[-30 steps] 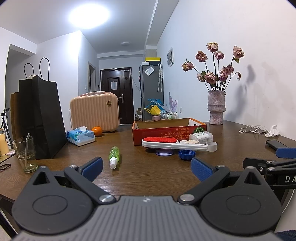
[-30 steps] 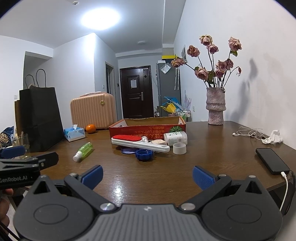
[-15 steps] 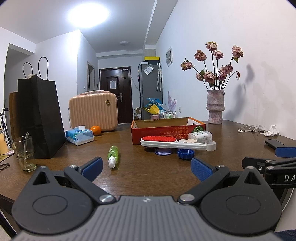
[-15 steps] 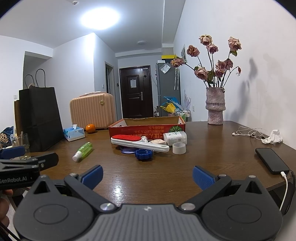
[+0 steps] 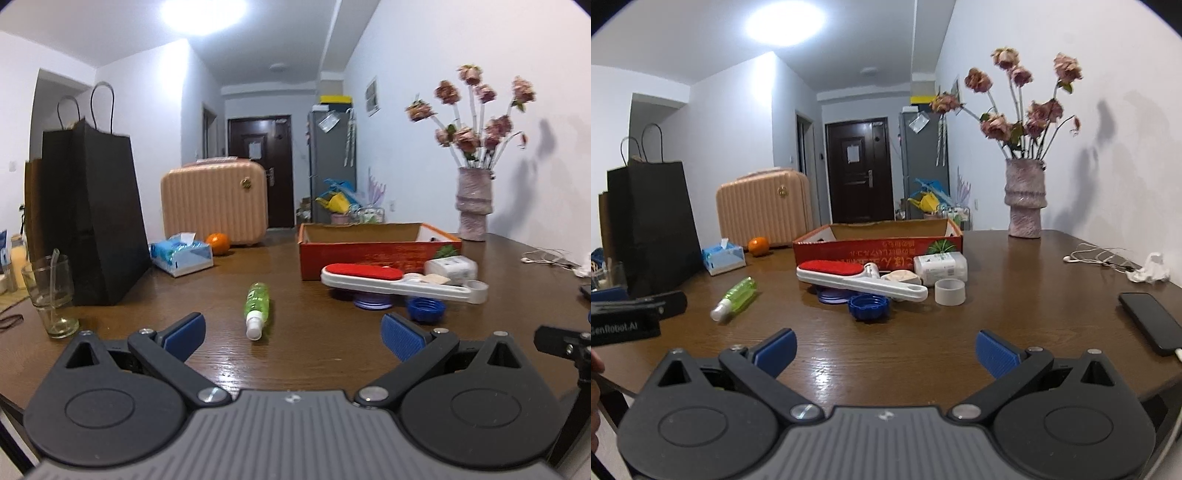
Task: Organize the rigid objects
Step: 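Grasp the green spray bottle with the left gripper while the right gripper grasps the blue cap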
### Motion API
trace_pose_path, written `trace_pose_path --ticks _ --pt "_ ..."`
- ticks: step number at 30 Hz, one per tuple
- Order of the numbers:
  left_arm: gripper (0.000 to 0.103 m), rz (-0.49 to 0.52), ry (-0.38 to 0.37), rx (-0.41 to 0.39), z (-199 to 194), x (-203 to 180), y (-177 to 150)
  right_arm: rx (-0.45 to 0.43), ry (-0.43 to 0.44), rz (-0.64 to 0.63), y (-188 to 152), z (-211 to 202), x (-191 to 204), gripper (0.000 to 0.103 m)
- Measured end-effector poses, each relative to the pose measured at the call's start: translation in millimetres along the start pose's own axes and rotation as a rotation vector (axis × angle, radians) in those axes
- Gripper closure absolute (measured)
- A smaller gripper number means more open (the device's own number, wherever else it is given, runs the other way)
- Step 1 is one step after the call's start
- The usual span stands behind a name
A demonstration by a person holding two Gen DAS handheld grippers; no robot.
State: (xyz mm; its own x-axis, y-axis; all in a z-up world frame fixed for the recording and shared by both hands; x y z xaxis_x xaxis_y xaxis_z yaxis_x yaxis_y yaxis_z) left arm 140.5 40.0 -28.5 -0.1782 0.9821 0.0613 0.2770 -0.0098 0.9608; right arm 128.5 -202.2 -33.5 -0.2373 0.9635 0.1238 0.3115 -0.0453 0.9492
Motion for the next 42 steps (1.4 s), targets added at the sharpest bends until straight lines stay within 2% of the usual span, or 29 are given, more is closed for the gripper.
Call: trace_pose_path --ticks 6,10,12,13,16,19,21,23,26,28,34,37,42 --pt "0.000 0.036 0.022 0.075 59.5 8.7 7.6 0.076 0.010 -0.038 4.6 54.9 -3.9 0.000" --pt "0.000 0.041 -0.008 0.159 117.2 19.3 13.4 0.186 0.099 -0.011 4.9 98.7 -5.5 0.000" --pt "0.000 0.032 -0.021 0.214 146.5 24.1 15.1 0.258 0.116 -0.003 4.6 121.7 -5.0 0.003" --pt "0.000 0.033 -0.025 0.239 161.2 25.8 16.0 0.280 0.107 0.004 5.8 132.7 -5.1 0.010" --pt "0.001 0.033 -0.040 0.301 197.7 25.6 16.0 0.299 0.111 -0.015 14.6 163.1 -1.5 0.013" --pt "0.016 0.039 -0.046 0.370 225.1 21.2 11.2 0.305 0.110 -0.037 24.0 192.9 -0.6 0.023" --pt "0.028 0.037 -0.056 0.410 237.5 16.9 7.5 0.323 0.099 -0.046 27.3 213.7 0.1 0.024" --pt "0.041 0.037 -0.049 0.436 247.3 15.5 4.4 0.342 0.102 -0.044 28.0 227.8 -1.4 0.034" --pt "0.053 0.044 -0.036 0.438 251.4 13.7 2.8 0.369 0.123 -0.046 25.7 242.1 -1.3 0.049" --pt "0.071 0.048 -0.028 0.436 250.7 12.2 3.6 0.376 0.130 -0.055 24.0 244.7 -1.0 0.049" --pt "0.071 0.069 -0.019 0.439 228.5 2.3 2.6 0.359 0.163 -0.040 21.2 231.4 -2.8 0.050" --pt "0.072 0.086 -0.018 0.408 197.9 -5.8 -1.3 0.327 0.212 -0.035 18.0 212.9 -1.8 0.050" --pt "0.072 0.046 -0.056 0.384 140.0 -22.0 -5.7 0.295 0.202 -0.037 9.9 169.5 -9.1 0.050"
Point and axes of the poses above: each gripper's, at about its wrist camera, not at the fingertips, and z roughly the way its jaws point, x to its left, y to its top, the point moved 6 cm from there along z, roughly the way its jaws point, and after that the axes turned 5 degrees about y, right-handed, at the moved point
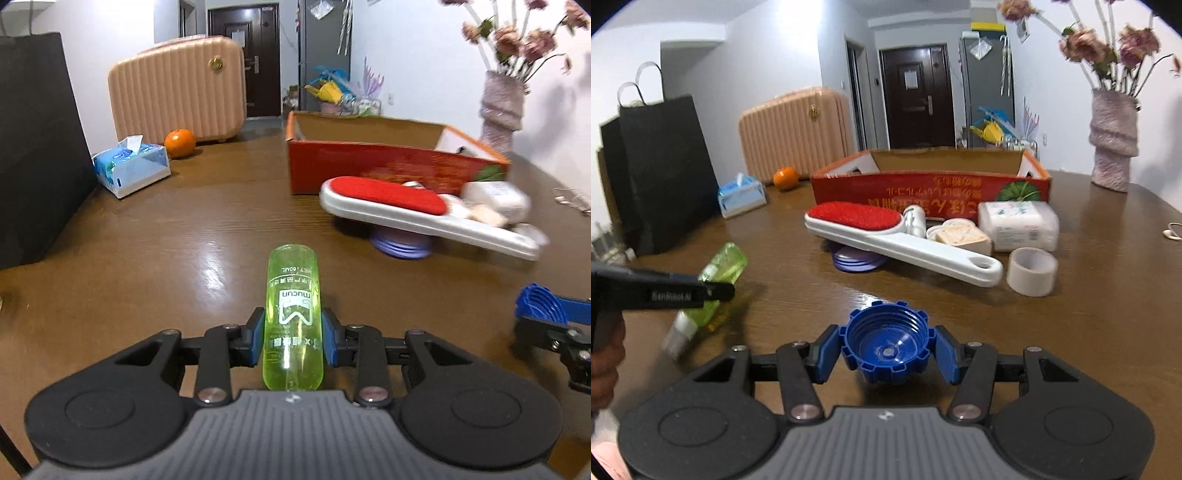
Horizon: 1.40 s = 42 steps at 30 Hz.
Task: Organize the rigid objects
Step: 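Grasp the green spray bottle with the left gripper while the right gripper grasps the blue cap, then carry the bottle and blue cap into the cardboard box and release both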
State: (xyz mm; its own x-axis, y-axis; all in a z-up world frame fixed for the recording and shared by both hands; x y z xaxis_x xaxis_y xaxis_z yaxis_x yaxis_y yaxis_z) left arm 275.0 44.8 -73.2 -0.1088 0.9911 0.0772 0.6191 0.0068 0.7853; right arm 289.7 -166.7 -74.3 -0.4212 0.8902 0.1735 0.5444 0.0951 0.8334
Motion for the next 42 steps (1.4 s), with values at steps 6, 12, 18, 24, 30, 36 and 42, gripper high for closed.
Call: trace_pose_path --ticks 6,12,18,24,30,36,42 --pt "0.072 0.042 -0.025 -0.099 -44.4 -25.5 0.9 -0.075 -0.001 -0.001 -11.1 -52.6 -2.8 0.050" --pt "0.072 0.059 -0.041 -0.152 -49.1 -37.9 36.1 -0.134 -0.005 0.010 -2.0 -75.8 -16.5 0.050" --pt "0.072 0.067 -0.055 -0.192 -22.4 -42.6 107.8 -0.176 -0.010 -0.036 44.6 -62.0 -40.4 0.050" --pt "0.072 0.057 -0.065 -0.166 28.0 -46.2 166.7 -0.176 -0.017 -0.045 103.2 -23.8 -73.8 0.050" --pt "0.072 0.067 -0.113 -0.087 89.7 -55.4 215.7 -0.137 0.013 0.003 161.1 34.4 -108.9 0.050" --pt "0.072 0.075 -0.139 0.066 171.9 -66.8 255.6 -0.025 0.010 0.043 213.8 109.6 -147.6 0.050" --pt "0.071 0.128 -0.085 0.171 256.8 -79.5 275.1 0.169 0.003 0.076 254.9 204.6 -183.1 0.050"
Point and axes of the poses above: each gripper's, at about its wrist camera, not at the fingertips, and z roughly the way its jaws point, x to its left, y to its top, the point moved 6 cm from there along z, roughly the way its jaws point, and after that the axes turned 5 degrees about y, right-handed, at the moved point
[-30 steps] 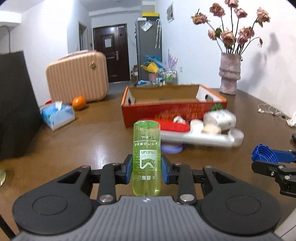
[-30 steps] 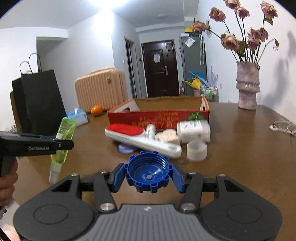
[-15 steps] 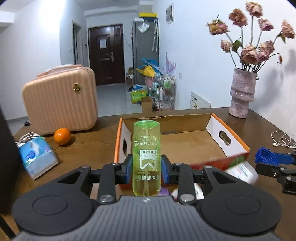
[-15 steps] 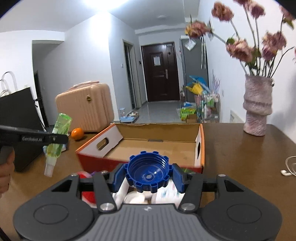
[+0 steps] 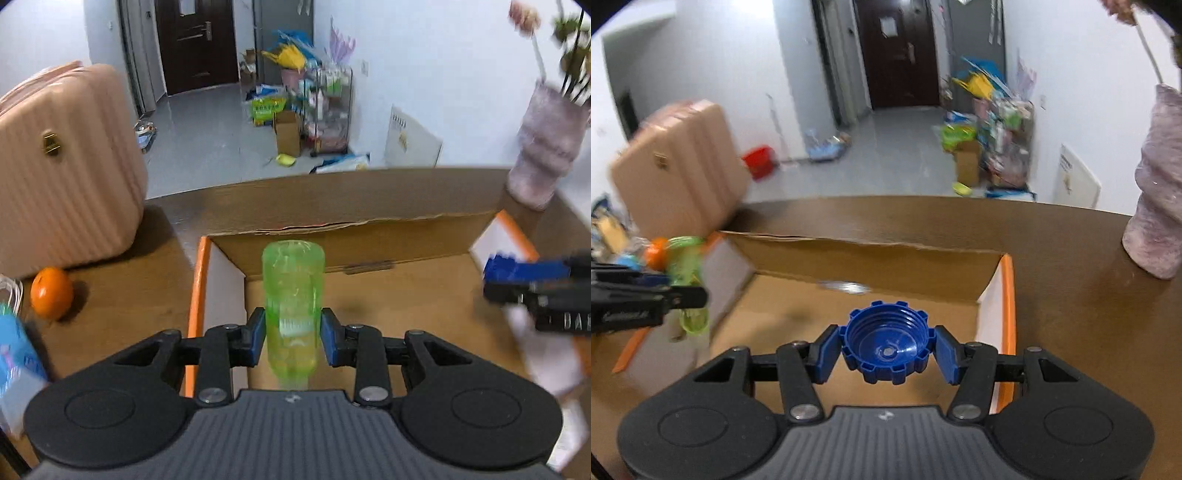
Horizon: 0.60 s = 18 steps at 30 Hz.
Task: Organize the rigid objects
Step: 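Carry the bottle and blue cap into the cardboard box and release both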
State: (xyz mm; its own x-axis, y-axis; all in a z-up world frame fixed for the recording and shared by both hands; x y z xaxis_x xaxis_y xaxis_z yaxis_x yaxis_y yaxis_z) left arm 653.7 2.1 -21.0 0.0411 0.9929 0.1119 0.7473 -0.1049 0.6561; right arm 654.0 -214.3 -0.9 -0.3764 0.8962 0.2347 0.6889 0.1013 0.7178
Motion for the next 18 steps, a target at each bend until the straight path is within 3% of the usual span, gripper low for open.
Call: trace_pose_path --ticks 2,5,7,9,11,15,18 --pt "0.071 0.008 0.019 -0.002 16.4 -1.7 6.3 0.044 -0.051 -0.007 12.1 28.9 -9.2 0.050" --pt "0.071 0.055 -0.019 0.072 41.7 -11.4 8.7 0.119 -0.122 -0.038 18.7 65.8 -15.9 0.050" --pt "0.071 0.076 0.022 0.098 57.7 -13.3 5.4 0.154 -0.147 -0.067 19.3 82.7 -18.0 0.049" --pt "0.070 0.101 0.060 0.094 68.4 -14.1 1.9 0.165 -0.197 -0.101 21.3 92.0 -16.0 0.041" --pt "0.064 0.093 0.065 0.106 75.3 -11.9 -1.7 0.168 -0.211 -0.124 22.8 98.4 -13.0 0.032" --pt "0.058 0.088 0.040 0.080 73.6 -10.2 -2.9 0.157 -0.213 -0.144 22.4 103.7 -7.4 0.032" --pt "0.043 0.085 0.047 0.058 65.0 -11.0 1.0 0.141 -0.181 -0.118 24.4 101.9 -7.6 0.032"
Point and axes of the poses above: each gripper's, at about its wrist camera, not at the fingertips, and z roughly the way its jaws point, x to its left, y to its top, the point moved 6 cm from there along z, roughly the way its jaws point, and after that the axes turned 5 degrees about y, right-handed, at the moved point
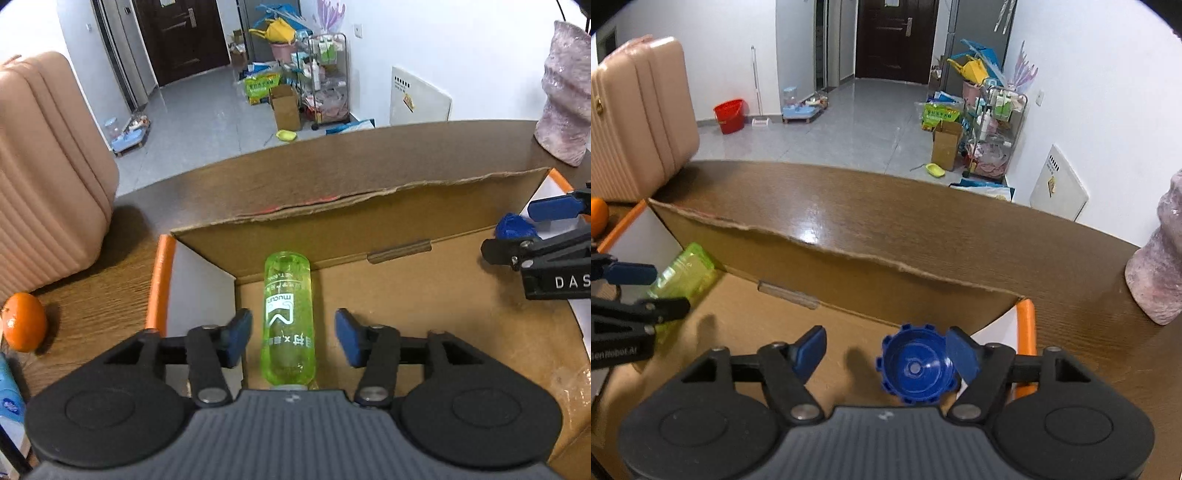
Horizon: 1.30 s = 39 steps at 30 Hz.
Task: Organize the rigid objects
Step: 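Carry the bottle and blue cap into the cardboard box and release both, then move both tools back toward the remaining objects on the table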
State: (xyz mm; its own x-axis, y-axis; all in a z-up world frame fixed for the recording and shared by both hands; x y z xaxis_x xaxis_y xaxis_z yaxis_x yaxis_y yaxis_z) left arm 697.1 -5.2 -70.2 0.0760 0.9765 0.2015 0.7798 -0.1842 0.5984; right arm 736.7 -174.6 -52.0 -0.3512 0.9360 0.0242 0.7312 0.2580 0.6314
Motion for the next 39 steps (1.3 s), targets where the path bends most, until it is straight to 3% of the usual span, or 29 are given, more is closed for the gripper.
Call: trace_pose_path --ticks 2,9,11,17,21,24,27,32,36,39 --pt "0.033 0.001 0.000 -0.016 -11.8 0.8 3.3 -0.014 0.003 0.008 4.6 -3.8 -5.4 0.031" --pt "0.027 -0.057 -0.021 -0.109 -71.9 12.2 3.8 -0.075 0.031 0.014 3.9 -46.9 0.2 0.028" --pt "0.020 -0.067 -0.035 -0.158 -95.4 18.4 0.3 -0.092 0.043 0.016 0.6 -64.2 2.4 0.025" --pt "0.009 -0.113 -0.040 -0.283 -170.0 35.8 -34.7 -0.200 0.055 0.004 -24.8 -136.6 11.7 0.015" --pt "0.005 -0.092 -0.011 -0.391 -220.2 40.2 -77.7 -0.306 0.081 0.001 -56.0 -190.3 25.0 0.015" --pt "0.003 -0.080 0.040 -0.486 -254.8 37.8 -114.2 -0.386 0.106 0.003 -88.4 -227.6 40.4 0.008" --pt "0.000 -0.102 0.022 -0.550 -283.0 34.5 -150.0 -0.447 0.126 0.027 -122.4 -254.4 52.5 0.006" --pt "0.000 -0.116 0.023 -0.597 -313.8 26.2 -214.6 -0.533 0.090 0.050 -187.8 -288.6 80.9 0.001" --pt "0.000 -0.137 0.017 -0.588 -328.8 18.8 -270.5 -0.594 0.067 0.053 -243.8 -313.7 100.6 0.000" --pt "0.000 -0.168 0.037 -0.606 -344.7 15.9 -309.8 -0.593 0.085 0.064 -284.3 -325.5 113.7 0.000"
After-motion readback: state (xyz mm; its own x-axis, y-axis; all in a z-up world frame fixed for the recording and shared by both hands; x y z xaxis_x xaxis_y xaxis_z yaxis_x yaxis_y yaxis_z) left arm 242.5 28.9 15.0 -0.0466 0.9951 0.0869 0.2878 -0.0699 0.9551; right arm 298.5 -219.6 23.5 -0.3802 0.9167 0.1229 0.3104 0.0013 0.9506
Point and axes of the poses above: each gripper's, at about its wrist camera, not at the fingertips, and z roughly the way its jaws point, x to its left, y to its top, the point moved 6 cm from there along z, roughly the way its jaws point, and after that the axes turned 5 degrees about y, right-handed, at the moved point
